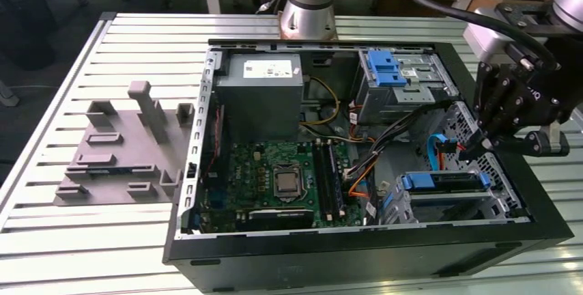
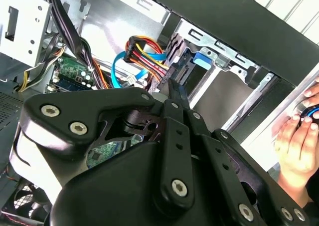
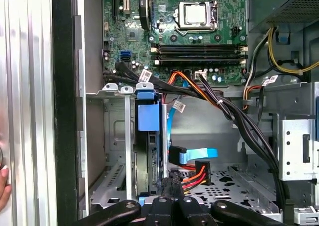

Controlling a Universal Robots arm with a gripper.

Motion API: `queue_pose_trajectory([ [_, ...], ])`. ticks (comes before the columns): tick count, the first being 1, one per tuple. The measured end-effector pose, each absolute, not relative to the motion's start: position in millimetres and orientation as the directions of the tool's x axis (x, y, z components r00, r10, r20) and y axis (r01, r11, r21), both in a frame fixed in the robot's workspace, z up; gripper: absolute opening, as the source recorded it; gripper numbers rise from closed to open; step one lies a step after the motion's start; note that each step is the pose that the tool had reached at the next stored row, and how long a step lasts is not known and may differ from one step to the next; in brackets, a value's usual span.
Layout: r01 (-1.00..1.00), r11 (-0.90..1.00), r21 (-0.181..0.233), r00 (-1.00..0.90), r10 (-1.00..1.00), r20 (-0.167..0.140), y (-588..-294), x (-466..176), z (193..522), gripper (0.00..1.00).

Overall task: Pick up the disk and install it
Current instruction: 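Insert the first disk wire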

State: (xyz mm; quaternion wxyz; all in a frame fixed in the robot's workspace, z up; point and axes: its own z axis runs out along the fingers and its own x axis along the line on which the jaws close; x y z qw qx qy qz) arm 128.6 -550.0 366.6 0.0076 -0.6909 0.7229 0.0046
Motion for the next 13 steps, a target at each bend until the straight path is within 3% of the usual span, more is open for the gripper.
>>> queue_pose_trajectory([
  [13, -0.999, 0.045, -0.005, -0.045, -0.999, -0.017, -549.1, 128.3, 366.4, 0.11],
])
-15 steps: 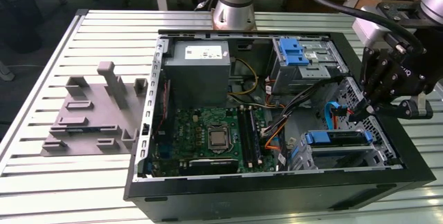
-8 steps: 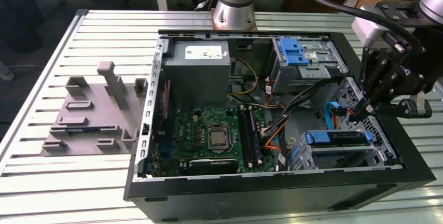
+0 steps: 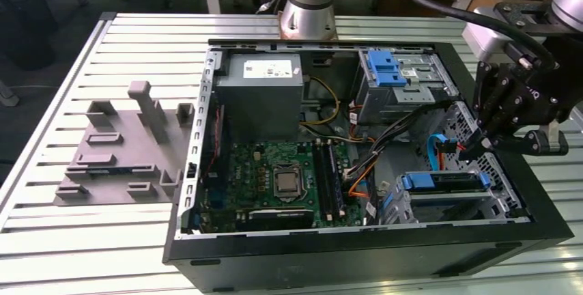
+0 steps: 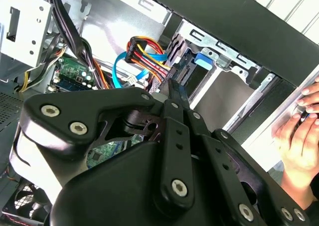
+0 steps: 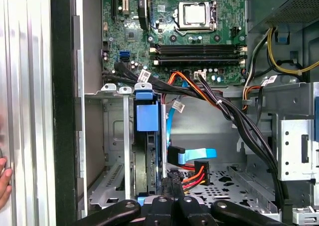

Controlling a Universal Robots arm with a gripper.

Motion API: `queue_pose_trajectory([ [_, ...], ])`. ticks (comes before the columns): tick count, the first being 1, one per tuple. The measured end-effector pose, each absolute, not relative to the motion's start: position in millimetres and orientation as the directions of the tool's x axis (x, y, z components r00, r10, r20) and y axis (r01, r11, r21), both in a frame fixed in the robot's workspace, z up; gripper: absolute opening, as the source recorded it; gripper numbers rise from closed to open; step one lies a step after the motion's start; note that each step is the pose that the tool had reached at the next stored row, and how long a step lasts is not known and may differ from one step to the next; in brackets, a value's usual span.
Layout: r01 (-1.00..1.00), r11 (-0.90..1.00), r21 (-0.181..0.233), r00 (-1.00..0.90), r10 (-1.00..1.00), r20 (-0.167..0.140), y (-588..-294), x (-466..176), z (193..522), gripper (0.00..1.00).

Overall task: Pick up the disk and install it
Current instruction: 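Insert the first disk wire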

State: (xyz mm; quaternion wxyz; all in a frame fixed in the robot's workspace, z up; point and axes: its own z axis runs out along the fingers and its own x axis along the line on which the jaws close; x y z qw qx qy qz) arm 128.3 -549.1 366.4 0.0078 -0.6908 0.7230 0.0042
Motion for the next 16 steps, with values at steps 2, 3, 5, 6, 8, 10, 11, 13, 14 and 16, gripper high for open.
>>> queue_pose_trajectory([
  [2, -0.999, 0.045, -0.005, -0.045, -0.999, -0.017, -549.1, 128.2, 366.2, 0.11],
  [3, -0.999, 0.045, -0.006, -0.045, -0.999, -0.017, -549.1, 128.1, 366.2, 0.11],
  [5, -0.999, 0.046, -0.008, -0.045, -0.999, -0.017, -549.1, 128.0, 365.9, 0.17],
  [6, -0.999, 0.045, -0.009, -0.045, -0.999, -0.018, -549.1, 127.9, 365.7, 0.17],
  [8, -0.999, 0.045, -0.011, -0.045, -0.999, -0.018, -549.1, 127.7, 365.1, 0.18],
  [10, -0.999, 0.045, -0.013, -0.045, -0.999, -0.018, -549.1, 127.5, 364.1, 0.25],
  [11, -0.999, 0.045, -0.014, -0.045, -0.999, -0.018, -549.1, 127.4, 363.6, 0.25],
  [13, -0.999, 0.045, -0.016, -0.045, -0.999, -0.018, -549.1, 126.7, 362.5, 0.25],
  [14, -0.999, 0.045, -0.017, -0.045, -0.999, -0.018, -549.1, 126.2, 361.9, 0.25],
  [16, -0.999, 0.045, -0.019, -0.045, -0.999, -0.018, -549.1, 125.7, 360.8, 0.25],
])
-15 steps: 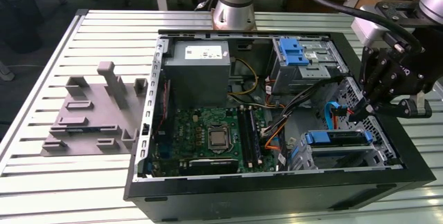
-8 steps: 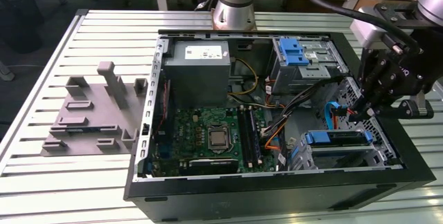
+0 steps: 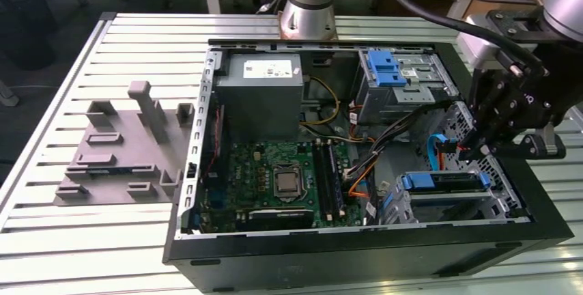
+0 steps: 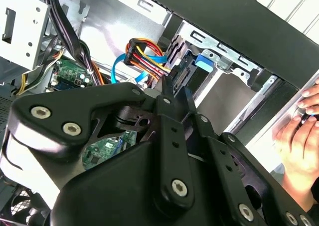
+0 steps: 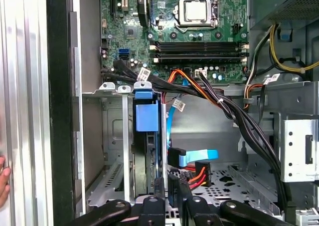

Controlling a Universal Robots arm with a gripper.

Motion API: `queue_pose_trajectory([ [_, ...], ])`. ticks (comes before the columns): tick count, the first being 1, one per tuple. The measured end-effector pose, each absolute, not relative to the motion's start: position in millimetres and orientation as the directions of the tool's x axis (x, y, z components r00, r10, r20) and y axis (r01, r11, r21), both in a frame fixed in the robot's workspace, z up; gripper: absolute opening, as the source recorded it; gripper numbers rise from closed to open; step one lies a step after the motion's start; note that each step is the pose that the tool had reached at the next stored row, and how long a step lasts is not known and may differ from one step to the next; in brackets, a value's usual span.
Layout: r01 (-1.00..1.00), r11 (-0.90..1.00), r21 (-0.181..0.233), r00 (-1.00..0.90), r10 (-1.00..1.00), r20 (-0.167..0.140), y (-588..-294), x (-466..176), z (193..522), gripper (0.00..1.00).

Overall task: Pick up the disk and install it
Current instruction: 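Insert the first disk wire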

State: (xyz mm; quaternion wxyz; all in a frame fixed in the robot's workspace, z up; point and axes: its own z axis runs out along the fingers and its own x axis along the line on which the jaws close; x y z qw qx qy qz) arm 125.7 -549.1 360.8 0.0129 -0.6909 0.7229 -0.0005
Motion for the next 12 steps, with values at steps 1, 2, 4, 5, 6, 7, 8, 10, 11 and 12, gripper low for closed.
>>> queue_pose_trajectory([
  [1, -0.999, 0.045, -0.019, -0.045, -0.999, -0.018, -549.1, 125.6, 360.5, 0.25],
  [2, -0.999, 0.045, -0.02, -0.045, -0.999, -0.018, -549.1, 125.5, 360.3, 0.25],
  [4, -0.999, 0.045, -0.021, -0.045, -0.999, -0.018, -549.1, 125.2, 359.7, 0.25],
  [5, -0.999, 0.045, -0.022, -0.045, -0.999, -0.018, -549.1, 125.1, 359.3, 0.32],
  [6, -0.999, 0.045, -0.022, -0.045, -0.999, -0.018, -549.1, 125.1, 359.0, 0.32],
  [7, -0.999, 0.045, -0.023, -0.045, -0.999, -0.018, -549.0, 125.0, 358.6, 0.32],
  [8, -0.999, 0.045, -0.023, -0.045, -0.999, -0.018, -549.0, 125.0, 358.1, 0.32],
  [10, -0.999, 0.045, -0.024, -0.045, -0.999, -0.018, -549.0, 125.0, 357.0, 0.32],
  [11, -0.999, 0.045, -0.024, -0.045, -0.999, -0.018, -548.9, 125.0, 356.4, 0.32],
  [12, -0.999, 0.045, -0.024, -0.045, -0.999, -0.018, -548.9, 125.0, 355.7, 0.32],
])
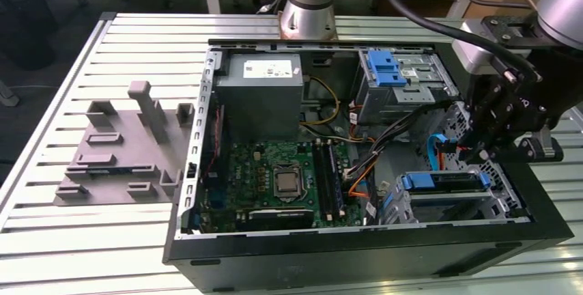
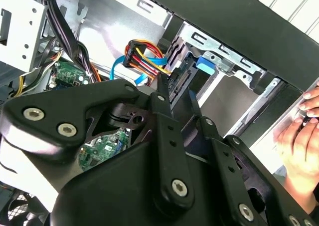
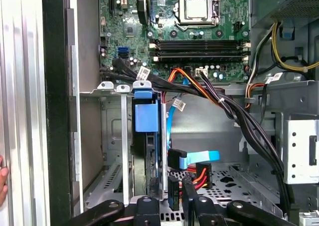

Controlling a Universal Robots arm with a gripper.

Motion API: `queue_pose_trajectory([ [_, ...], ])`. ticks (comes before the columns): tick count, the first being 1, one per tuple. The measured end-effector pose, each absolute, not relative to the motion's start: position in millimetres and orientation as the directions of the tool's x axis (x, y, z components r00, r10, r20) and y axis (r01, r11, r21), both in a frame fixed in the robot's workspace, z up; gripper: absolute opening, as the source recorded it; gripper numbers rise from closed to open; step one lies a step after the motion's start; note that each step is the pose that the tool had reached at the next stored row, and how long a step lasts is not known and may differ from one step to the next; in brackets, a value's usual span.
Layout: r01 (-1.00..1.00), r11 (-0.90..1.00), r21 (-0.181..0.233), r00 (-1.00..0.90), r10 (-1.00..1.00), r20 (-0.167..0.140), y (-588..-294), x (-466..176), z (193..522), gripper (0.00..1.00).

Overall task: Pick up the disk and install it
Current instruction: 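Insert the first disk wire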

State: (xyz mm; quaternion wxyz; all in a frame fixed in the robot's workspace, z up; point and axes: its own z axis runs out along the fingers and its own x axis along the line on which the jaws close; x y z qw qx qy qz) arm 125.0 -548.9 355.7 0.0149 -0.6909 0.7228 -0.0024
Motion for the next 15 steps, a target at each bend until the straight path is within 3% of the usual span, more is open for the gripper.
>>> queue_pose_trajectory([
  [6, -0.999, 0.045, -0.025, -0.045, -0.999, -0.018, -548.6, 125.0, 352.5, 0.32],
  [9, -0.999, 0.045, -0.025, -0.045, -0.999, -0.018, -548.6, 125.0, 351.5, 0.24],
  [10, -0.999, 0.045, -0.025, -0.045, -0.999, -0.018, -548.6, 125.0, 351.5, 0.18],
  [15, -0.999, 0.045, -0.022, -0.045, -0.999, -0.018, -548.6, 126.6, 351.3, 0.18],
])
